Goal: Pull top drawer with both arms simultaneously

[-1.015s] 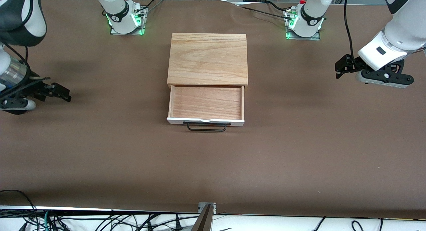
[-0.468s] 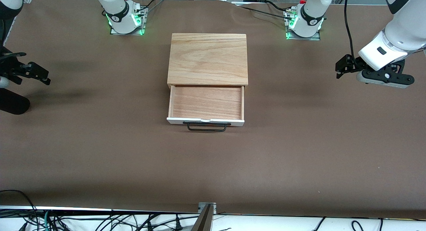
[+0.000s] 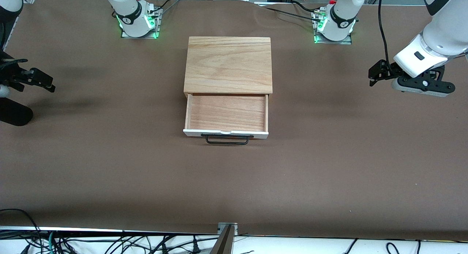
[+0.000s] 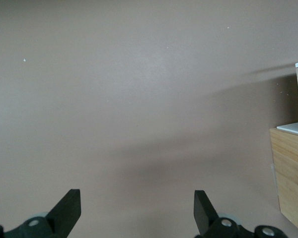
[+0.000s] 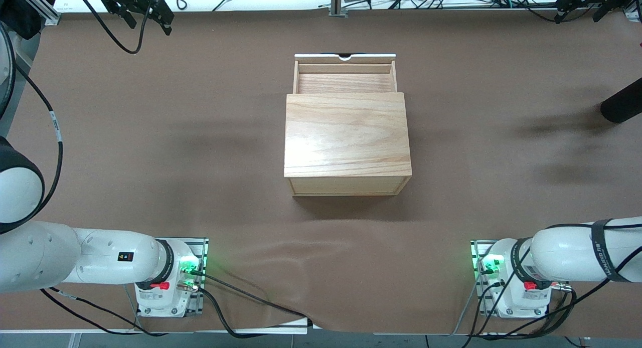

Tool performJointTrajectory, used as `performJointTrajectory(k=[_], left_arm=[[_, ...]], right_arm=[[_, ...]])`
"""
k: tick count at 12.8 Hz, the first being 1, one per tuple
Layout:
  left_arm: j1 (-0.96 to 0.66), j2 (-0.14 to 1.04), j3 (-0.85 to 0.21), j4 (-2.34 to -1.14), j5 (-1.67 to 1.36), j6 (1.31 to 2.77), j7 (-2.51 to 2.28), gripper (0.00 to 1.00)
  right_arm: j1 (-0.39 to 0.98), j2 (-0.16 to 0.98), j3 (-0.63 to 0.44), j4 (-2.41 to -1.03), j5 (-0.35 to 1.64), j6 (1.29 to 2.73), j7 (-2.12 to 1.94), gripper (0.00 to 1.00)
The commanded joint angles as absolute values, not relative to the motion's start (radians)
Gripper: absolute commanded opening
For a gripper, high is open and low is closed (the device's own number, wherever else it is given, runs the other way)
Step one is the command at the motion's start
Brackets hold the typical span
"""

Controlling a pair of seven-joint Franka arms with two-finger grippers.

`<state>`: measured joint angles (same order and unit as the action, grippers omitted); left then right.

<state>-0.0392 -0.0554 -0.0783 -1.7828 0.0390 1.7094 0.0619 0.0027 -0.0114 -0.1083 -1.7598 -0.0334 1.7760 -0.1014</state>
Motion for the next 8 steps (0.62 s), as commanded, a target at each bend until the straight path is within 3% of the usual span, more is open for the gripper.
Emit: performJointTrajectory(k=[1, 8], left_arm=[[-0.035, -0.048, -0.083, -1.759, 0.043, 1.686, 0.054, 1.00], [-0.035, -0.048, -0.083, -1.759, 0.043, 1.681, 0.052, 1.00]], right_arm=[[0.003, 0.014, -0.101, -1.712, -0.005, 1.744, -0.098, 1.00], [0.002, 0.020, -0.101, -1.706, 0.025, 1.746, -0.100, 1.00]])
